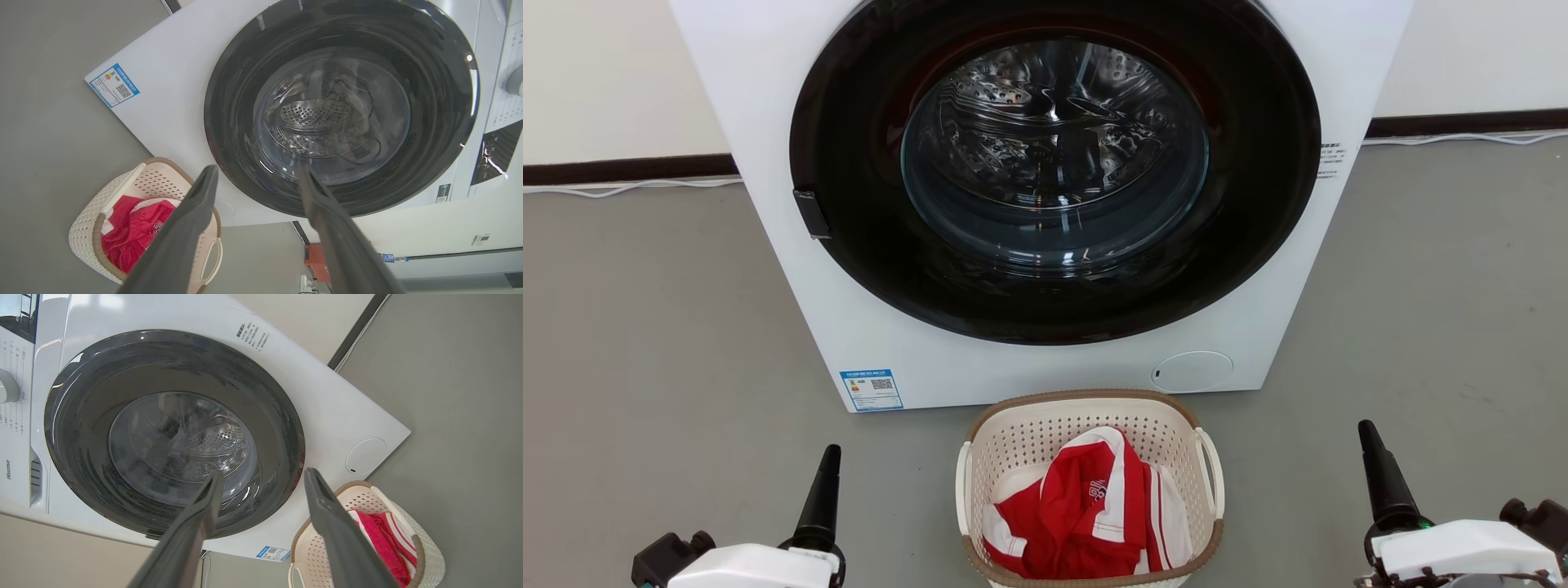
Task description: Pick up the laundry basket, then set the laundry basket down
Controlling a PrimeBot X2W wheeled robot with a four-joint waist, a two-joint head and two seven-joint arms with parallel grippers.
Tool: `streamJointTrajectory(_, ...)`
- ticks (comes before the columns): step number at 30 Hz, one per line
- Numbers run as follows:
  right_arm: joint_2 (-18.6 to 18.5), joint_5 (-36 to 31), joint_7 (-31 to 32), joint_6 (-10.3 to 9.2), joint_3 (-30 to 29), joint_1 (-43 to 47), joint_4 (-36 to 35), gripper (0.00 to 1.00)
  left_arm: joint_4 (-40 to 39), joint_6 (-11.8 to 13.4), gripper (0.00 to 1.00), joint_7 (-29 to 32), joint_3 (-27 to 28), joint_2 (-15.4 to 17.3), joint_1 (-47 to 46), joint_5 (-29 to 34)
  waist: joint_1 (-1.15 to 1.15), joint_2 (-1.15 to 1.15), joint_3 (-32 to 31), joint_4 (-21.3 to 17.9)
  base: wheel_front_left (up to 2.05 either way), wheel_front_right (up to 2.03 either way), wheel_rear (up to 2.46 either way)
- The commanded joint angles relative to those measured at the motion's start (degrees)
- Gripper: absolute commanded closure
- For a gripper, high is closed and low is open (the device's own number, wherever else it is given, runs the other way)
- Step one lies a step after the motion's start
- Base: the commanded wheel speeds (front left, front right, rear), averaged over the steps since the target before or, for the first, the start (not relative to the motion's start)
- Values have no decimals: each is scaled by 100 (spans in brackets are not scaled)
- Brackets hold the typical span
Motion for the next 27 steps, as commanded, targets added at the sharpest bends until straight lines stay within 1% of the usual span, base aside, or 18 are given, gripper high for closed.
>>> streamJointTrajectory(1, -99, -258, -98, 19, 84, -151, -192, 0, -191, 47, 0, -70, 20, 43, -105, 222, -1, 0, 0, 0, 0, 0, 0)
streamJointTrajectory(2, -99, -258, -98, 19, 84, -151, -192, 0, -191, 47, 0, -70, 20, 43, -105, 222, -1, 0, 0, 0, 0, 0, 0)
streamJointTrajectory(20, -336, -1616, -401, 26, 327, -242, -92, 0, -158, 91, 0, -373, -17, 57, -83, 1467, -1, 0, -10, 10, 0, 0, 0)
streamJointTrajectory(27, -416, -2106, -518, 28, 395, -258, -56, 0, -171, 94, 0, -491, -48, 62, -68, 2042, -1, 0, -7, 6, 0, 0, 0)
